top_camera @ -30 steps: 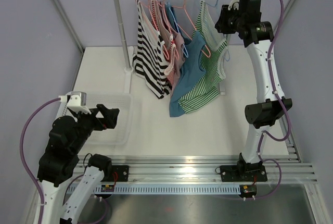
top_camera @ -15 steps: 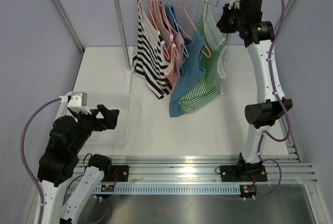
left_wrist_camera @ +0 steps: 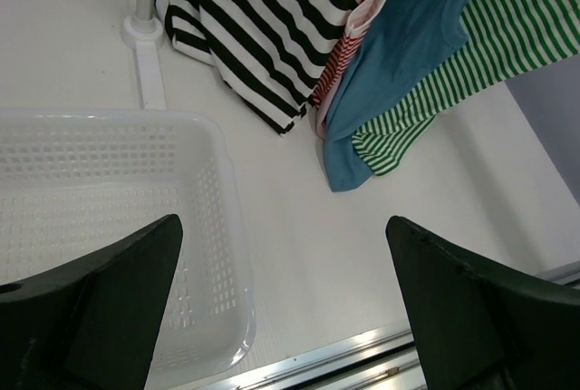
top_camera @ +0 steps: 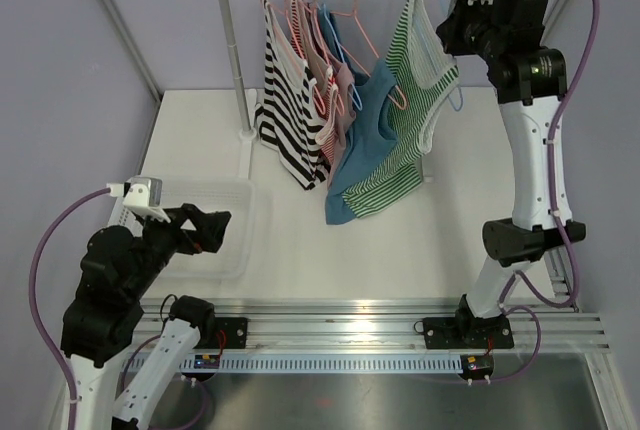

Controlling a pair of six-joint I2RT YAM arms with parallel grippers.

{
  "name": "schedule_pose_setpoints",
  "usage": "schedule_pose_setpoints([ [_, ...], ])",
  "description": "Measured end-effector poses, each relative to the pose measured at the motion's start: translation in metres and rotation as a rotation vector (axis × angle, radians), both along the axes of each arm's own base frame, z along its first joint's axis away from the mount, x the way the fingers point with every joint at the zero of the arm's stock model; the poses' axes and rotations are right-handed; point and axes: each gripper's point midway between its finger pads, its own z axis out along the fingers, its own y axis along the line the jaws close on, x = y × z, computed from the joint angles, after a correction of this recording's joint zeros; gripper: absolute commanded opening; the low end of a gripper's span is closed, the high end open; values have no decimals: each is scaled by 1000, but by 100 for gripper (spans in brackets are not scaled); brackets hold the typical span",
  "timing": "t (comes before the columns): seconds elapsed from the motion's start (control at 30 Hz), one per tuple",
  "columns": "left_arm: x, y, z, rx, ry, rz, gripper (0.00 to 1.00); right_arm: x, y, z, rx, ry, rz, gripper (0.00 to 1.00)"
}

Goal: Remove the tank top from the hanger

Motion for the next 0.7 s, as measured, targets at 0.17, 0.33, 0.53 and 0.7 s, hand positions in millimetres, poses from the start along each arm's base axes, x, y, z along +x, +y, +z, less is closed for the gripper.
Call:
schedule_pose_setpoints([
  [0.17,1,-16,25,-40,-45,-84,99,-43,-13,17,-1,-24,-28,0],
  [0.33,10,-35,47,-84,-73,-167,99,-89,-26,37,7,-70,-56,0],
  [0.53,26,-56,87,-139,-106,-248,99,-153,-42,62,38,-126,-94,0],
  [0.7,39,-68,143,-180,-198,-299,99,-210,-52,94,86,-191,-99,0],
])
